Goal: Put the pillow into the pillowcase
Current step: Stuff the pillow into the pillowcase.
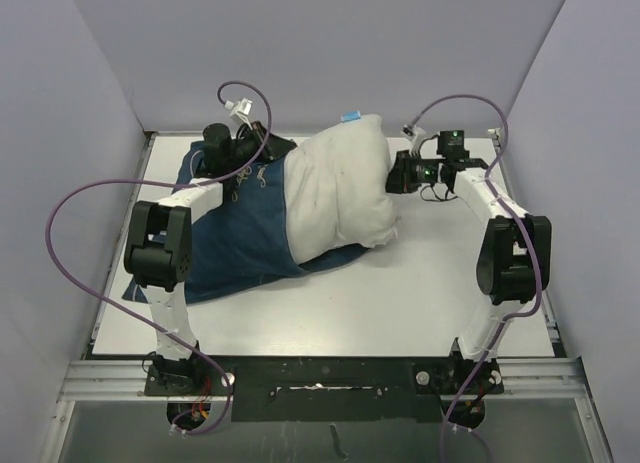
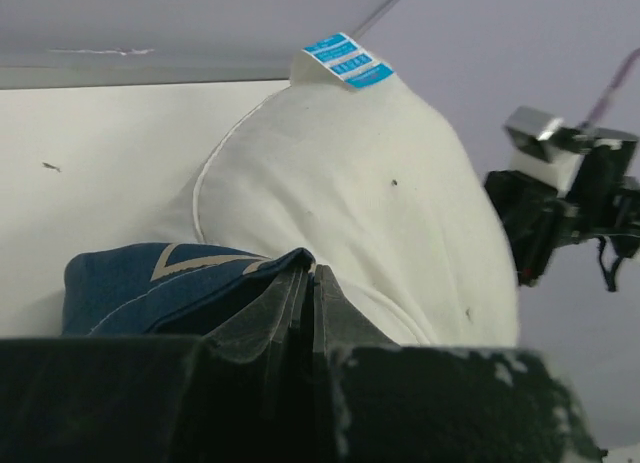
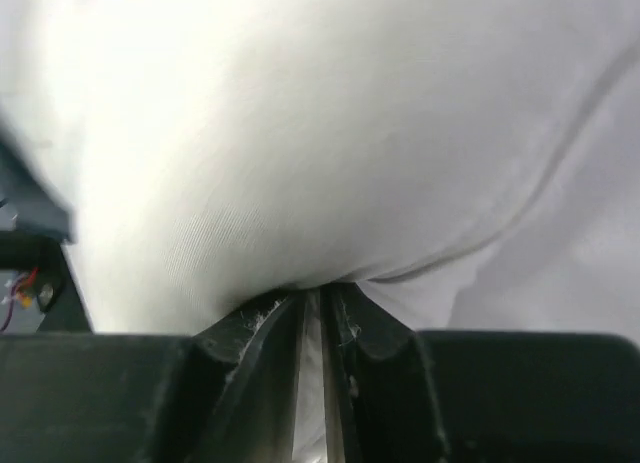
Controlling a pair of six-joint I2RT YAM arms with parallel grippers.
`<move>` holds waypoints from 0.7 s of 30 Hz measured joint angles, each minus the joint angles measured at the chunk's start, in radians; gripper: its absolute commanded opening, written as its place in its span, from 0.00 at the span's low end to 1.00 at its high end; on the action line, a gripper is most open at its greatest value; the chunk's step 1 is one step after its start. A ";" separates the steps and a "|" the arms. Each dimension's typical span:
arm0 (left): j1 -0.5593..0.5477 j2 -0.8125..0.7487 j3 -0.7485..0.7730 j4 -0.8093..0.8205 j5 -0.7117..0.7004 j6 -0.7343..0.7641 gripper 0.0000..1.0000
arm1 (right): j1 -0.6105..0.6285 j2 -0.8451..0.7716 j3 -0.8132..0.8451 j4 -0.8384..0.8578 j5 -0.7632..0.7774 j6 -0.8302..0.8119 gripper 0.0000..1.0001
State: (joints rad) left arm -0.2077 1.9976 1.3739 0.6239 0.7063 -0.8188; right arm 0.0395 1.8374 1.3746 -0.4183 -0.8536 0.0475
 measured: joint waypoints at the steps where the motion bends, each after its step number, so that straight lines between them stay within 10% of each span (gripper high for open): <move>1: 0.002 0.000 0.002 -0.013 -0.007 0.016 0.00 | 0.021 0.001 0.040 0.002 -0.043 -0.007 0.13; 12: -0.004 0.187 0.204 -0.155 -0.068 0.098 0.00 | 0.293 -0.071 0.165 -0.044 -0.249 -0.093 0.37; 21: -0.044 0.226 0.232 -0.193 -0.071 0.117 0.00 | -0.122 -0.079 -0.161 -0.055 -0.229 -0.045 0.70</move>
State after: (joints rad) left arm -0.2520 2.2238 1.6058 0.4305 0.6357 -0.7017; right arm -0.0826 1.7588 1.2133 -0.4732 -1.0821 0.0029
